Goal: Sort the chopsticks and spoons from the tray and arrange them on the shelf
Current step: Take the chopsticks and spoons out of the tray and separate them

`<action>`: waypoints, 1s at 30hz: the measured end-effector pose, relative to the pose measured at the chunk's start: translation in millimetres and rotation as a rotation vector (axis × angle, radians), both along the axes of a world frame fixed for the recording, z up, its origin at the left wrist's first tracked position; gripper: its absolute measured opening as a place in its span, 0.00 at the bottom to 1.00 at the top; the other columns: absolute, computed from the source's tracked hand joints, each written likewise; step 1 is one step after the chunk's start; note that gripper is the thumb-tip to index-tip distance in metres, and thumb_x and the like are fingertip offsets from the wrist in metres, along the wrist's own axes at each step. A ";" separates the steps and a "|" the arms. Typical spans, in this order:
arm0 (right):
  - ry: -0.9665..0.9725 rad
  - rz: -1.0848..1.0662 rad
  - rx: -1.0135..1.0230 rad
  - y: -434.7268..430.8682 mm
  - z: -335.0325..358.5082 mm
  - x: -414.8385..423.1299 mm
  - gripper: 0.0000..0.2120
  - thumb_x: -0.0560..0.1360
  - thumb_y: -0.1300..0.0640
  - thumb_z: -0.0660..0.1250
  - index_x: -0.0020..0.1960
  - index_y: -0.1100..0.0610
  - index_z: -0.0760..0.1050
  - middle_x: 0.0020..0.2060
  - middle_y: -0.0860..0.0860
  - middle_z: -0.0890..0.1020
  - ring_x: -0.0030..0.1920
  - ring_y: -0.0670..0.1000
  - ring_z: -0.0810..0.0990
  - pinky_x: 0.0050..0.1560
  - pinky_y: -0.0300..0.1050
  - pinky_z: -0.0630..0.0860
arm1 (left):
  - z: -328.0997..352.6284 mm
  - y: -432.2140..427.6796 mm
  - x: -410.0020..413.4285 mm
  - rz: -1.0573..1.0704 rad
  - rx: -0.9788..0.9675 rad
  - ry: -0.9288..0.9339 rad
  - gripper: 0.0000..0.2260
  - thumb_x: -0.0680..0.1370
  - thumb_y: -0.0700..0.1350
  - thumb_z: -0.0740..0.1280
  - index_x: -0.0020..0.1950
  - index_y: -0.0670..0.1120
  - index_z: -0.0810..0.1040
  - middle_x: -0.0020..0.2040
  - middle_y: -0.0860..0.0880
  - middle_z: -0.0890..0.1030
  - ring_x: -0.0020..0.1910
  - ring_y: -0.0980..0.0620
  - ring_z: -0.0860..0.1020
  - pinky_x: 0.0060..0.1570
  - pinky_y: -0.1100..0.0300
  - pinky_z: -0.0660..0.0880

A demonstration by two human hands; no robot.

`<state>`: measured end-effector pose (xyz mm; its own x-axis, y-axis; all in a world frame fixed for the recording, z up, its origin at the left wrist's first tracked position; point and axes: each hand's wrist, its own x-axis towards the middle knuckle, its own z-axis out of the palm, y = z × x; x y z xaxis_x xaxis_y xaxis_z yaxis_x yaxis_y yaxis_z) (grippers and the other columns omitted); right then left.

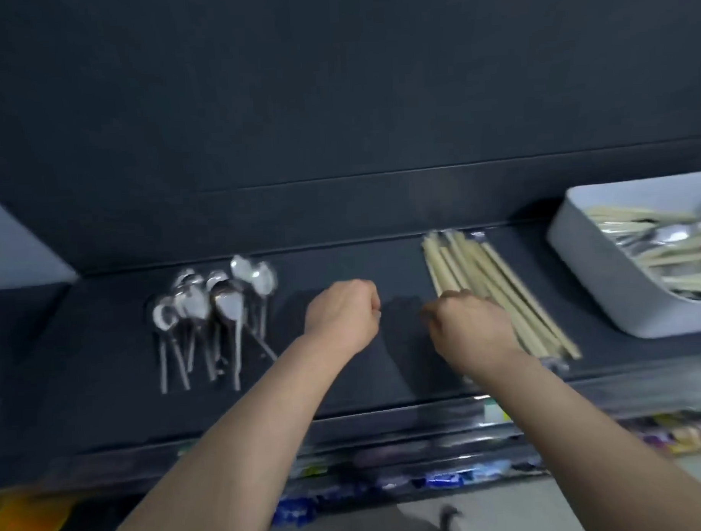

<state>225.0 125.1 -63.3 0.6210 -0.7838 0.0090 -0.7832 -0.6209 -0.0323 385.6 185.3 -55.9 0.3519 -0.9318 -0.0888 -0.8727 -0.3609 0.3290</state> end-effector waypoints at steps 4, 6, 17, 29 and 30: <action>-0.120 -0.160 -0.164 -27.4 13.1 -78.0 0.13 0.71 0.61 0.65 0.52 0.48 0.82 0.45 0.51 0.82 0.51 0.58 0.77 0.45 0.48 0.71 | 11.5 -33.2 -65.8 -0.127 -0.070 0.058 0.07 0.79 0.44 0.63 0.49 0.52 0.79 0.48 0.53 0.82 0.48 0.50 0.79 0.46 0.53 0.78; -0.205 -0.243 -0.245 -46.7 20.9 -116.7 0.11 0.67 0.64 0.69 0.44 0.52 0.83 0.37 0.53 0.82 0.43 0.61 0.78 0.39 0.48 0.70 | 19.3 -51.7 -101.3 -0.167 -0.129 0.092 0.07 0.79 0.44 0.63 0.51 0.52 0.80 0.50 0.53 0.82 0.49 0.50 0.80 0.47 0.51 0.78; -0.221 -0.361 -0.235 -158.4 26.6 -325.3 0.13 0.76 0.58 0.61 0.54 0.47 0.81 0.50 0.49 0.83 0.55 0.56 0.76 0.51 0.50 0.68 | 41.3 -174.5 -300.6 -0.230 -0.259 0.080 0.09 0.78 0.43 0.63 0.54 0.51 0.80 0.49 0.54 0.83 0.52 0.51 0.79 0.52 0.52 0.76; -0.342 -0.272 -0.103 -198.0 25.8 -371.5 0.10 0.76 0.54 0.61 0.51 0.48 0.81 0.42 0.49 0.85 0.45 0.55 0.81 0.37 0.43 0.67 | 27.2 -256.5 -369.4 -0.351 0.109 -0.123 0.10 0.73 0.47 0.73 0.54 0.52 0.81 0.54 0.51 0.81 0.56 0.47 0.78 0.48 0.57 0.74; -0.338 -0.276 -0.088 -200.0 26.5 -371.3 0.10 0.77 0.54 0.61 0.51 0.48 0.81 0.42 0.49 0.85 0.45 0.54 0.81 0.37 0.43 0.67 | 27.4 -260.1 -369.6 -0.387 0.110 -0.191 0.09 0.74 0.46 0.72 0.54 0.52 0.81 0.53 0.50 0.81 0.55 0.46 0.79 0.47 0.57 0.73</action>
<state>-146.4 -74.9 -36.8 0.3393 -0.9069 0.2497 -0.8746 -0.4019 -0.2712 16.0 -74.8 -28.5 -0.0014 -0.9868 -0.1617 -0.9917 -0.0194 0.1270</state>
